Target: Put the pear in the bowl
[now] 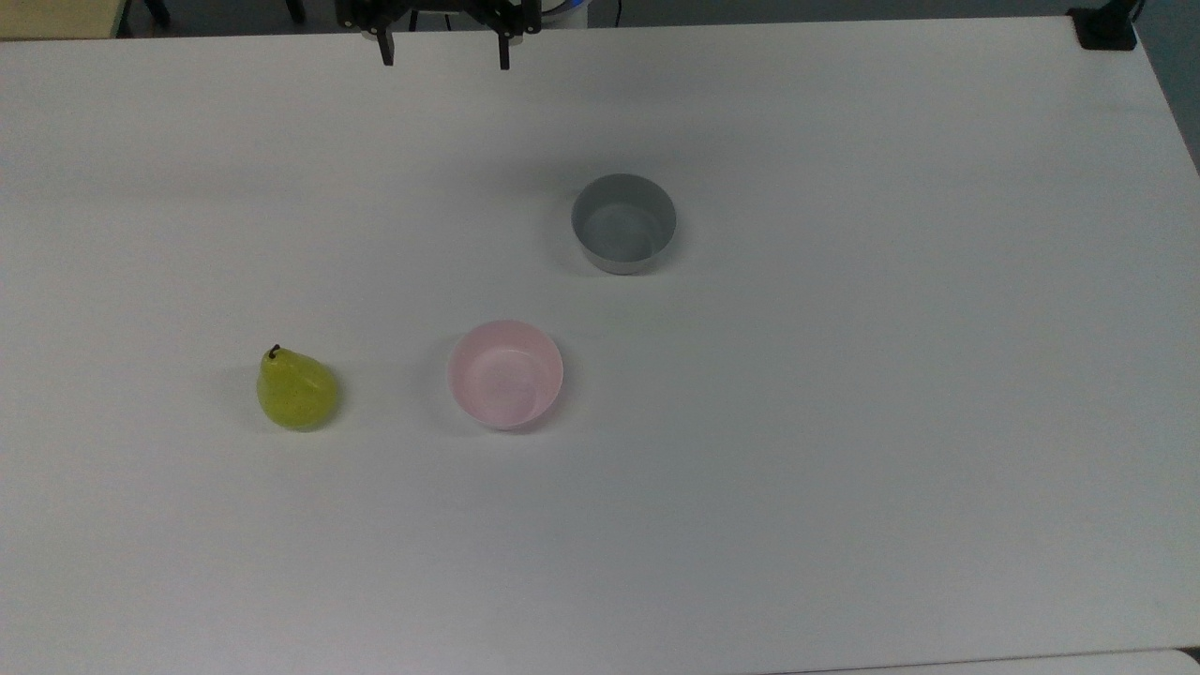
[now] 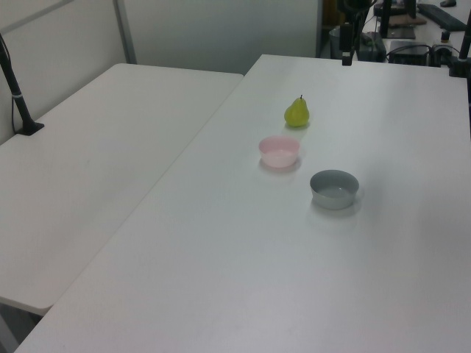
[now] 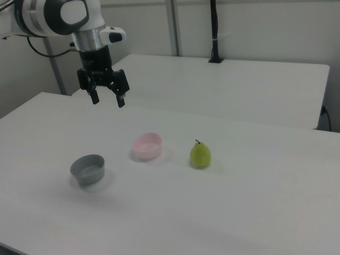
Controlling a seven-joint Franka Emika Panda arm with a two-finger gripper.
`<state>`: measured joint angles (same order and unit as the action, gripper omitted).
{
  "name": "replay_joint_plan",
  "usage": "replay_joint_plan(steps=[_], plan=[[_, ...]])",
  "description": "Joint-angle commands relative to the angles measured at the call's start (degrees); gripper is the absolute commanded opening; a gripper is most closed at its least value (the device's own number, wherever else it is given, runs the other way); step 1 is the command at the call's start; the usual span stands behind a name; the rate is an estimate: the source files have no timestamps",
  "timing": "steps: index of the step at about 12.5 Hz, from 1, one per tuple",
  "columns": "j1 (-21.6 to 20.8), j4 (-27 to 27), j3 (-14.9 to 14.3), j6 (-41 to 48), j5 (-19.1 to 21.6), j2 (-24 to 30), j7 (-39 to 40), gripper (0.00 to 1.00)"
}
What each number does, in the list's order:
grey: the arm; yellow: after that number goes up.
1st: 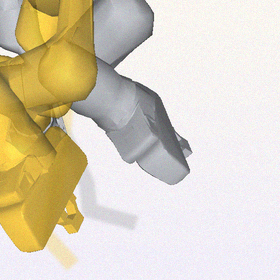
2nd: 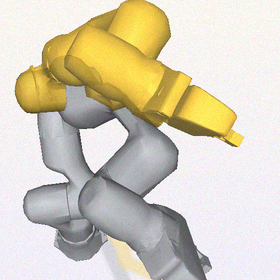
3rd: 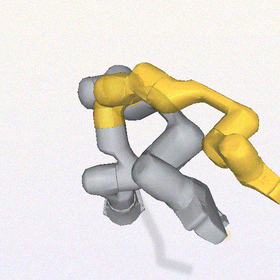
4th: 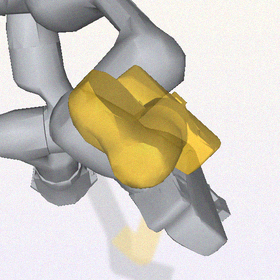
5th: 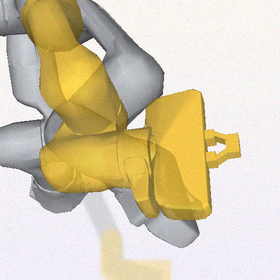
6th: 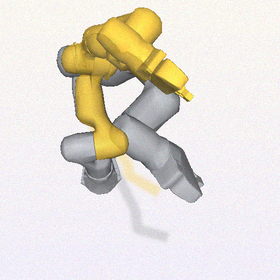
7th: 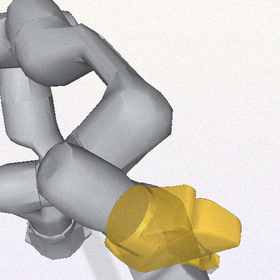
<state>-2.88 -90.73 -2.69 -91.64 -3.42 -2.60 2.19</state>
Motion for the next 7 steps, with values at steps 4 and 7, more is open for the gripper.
replay_joint_plan(steps=[4, 7], plan=[[3.31, -0.5, -0.12, -6.53, 1.22, -2.32, 7.28, 1.0], [5.86, 0.9, -0.12, -10.12, 1.32, -4.95, 8.7, 1.0]])
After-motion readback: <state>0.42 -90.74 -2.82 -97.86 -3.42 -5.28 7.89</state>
